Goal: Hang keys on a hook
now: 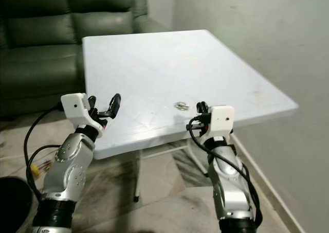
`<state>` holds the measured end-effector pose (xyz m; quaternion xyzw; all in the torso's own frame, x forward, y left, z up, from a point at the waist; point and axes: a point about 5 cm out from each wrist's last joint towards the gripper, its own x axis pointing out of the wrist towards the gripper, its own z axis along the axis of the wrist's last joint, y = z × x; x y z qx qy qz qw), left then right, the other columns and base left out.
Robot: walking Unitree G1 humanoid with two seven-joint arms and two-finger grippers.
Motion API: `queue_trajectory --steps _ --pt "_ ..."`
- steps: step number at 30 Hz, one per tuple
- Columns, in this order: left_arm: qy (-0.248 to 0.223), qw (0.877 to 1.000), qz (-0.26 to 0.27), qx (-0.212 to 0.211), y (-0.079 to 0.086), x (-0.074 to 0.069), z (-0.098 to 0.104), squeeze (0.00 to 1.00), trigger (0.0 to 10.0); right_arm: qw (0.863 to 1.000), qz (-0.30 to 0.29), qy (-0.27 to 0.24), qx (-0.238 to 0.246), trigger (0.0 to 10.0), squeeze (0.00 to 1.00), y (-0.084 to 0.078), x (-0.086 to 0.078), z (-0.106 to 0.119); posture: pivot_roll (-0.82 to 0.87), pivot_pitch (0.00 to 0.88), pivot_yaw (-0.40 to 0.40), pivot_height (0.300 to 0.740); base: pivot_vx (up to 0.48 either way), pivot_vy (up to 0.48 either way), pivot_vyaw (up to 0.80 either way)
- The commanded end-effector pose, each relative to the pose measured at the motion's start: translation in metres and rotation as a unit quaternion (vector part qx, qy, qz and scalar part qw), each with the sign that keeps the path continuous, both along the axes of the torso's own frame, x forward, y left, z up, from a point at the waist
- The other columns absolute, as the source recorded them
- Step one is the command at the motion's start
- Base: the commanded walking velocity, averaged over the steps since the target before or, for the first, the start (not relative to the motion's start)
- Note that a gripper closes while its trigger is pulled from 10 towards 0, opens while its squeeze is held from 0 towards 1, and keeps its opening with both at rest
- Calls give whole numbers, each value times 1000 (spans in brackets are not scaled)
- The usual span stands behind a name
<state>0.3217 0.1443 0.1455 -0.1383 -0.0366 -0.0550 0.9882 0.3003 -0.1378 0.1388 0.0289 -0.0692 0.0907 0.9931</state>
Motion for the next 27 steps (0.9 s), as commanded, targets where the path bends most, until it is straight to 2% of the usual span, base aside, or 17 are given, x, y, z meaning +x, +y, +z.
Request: queue_trajectory --steps 1,20,24,27 --pt "-4 1000 -10 -5 -8 0 4 0 10000 1000 -9 -6 -7 10000 0 -8 0 5 27 0 -32 715 0 0 -781" --pt "5 1000 -7 -11 -9 0 3 0 10000 1000 -15 -2 -6 10000 0 -9 -1 4 25 0 -30 715 0 0 -778" --pt "9 1000 -5 -15 -9 0 2 0 10000 999 -35 -1 -2 10000 0 -11 -1 5 24 0 -33 715 0 0 0" --pt "11 1000 -2 -16 -10 -1 2 0 10000 998 -54 22 -10 10000 0 -14 1 0 24 0 -33 715 0 0 0"
